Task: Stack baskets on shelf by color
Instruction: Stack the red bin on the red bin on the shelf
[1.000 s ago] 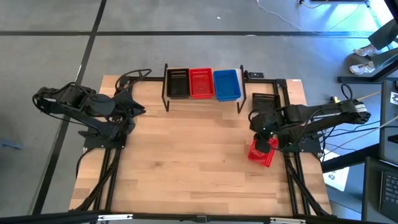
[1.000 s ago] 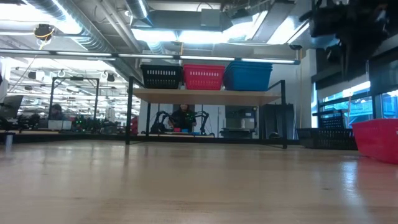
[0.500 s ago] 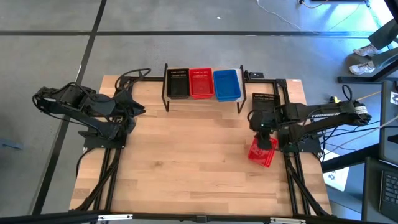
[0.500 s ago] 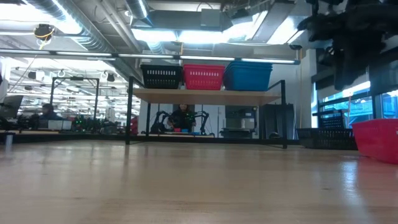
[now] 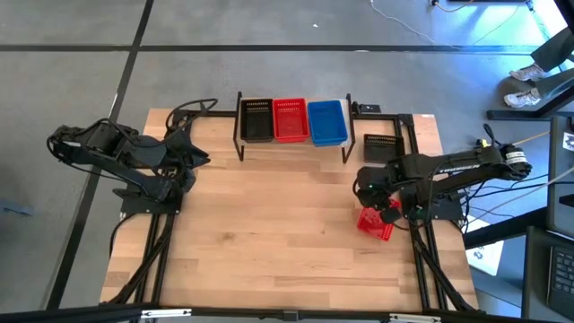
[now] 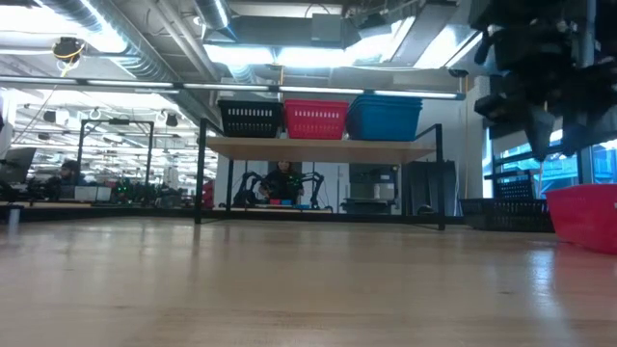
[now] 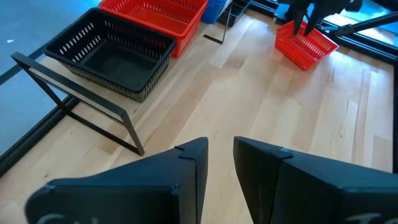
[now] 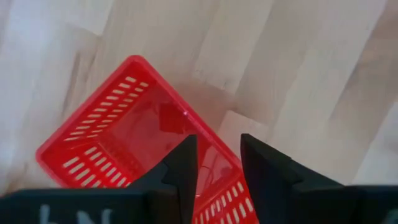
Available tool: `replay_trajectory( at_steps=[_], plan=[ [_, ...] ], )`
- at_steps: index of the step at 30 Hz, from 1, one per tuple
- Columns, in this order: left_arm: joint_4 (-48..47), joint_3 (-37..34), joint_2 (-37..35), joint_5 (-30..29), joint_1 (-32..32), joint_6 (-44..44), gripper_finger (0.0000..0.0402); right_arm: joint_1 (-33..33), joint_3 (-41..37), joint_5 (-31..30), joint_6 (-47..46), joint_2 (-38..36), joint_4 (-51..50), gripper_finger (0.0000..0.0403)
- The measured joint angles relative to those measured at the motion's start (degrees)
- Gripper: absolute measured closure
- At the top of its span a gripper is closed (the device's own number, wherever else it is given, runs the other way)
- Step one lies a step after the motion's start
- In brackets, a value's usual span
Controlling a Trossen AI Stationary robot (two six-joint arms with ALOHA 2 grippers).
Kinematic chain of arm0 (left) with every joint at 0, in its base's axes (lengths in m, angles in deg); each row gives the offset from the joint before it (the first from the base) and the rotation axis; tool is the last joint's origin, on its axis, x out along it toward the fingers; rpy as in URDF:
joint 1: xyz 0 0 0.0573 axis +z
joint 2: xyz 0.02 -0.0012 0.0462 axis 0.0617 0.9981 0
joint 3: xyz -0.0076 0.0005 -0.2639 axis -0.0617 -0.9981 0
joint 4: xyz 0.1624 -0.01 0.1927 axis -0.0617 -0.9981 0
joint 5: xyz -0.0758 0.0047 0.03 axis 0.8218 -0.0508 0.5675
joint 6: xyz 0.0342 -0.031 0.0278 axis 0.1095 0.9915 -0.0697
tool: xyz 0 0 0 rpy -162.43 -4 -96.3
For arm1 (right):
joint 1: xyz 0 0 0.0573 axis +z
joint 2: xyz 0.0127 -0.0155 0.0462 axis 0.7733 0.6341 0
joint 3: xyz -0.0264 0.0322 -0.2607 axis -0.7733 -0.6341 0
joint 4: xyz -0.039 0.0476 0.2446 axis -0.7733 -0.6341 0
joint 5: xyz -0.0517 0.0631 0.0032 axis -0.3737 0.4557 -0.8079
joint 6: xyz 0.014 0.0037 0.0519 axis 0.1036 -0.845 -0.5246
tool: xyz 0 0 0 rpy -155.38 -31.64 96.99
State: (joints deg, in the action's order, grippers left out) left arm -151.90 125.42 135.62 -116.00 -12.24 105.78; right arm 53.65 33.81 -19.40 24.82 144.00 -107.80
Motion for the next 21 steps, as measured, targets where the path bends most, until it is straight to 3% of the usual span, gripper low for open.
replay_trajectory(
  at_steps=[21],
  plan=[
    [0.0,0.0,0.0,-0.2,0.0,0.2,0.0333,0.0,-0.6,-0.1,0.1,14.4,0.8,0.0284]
  ],
)
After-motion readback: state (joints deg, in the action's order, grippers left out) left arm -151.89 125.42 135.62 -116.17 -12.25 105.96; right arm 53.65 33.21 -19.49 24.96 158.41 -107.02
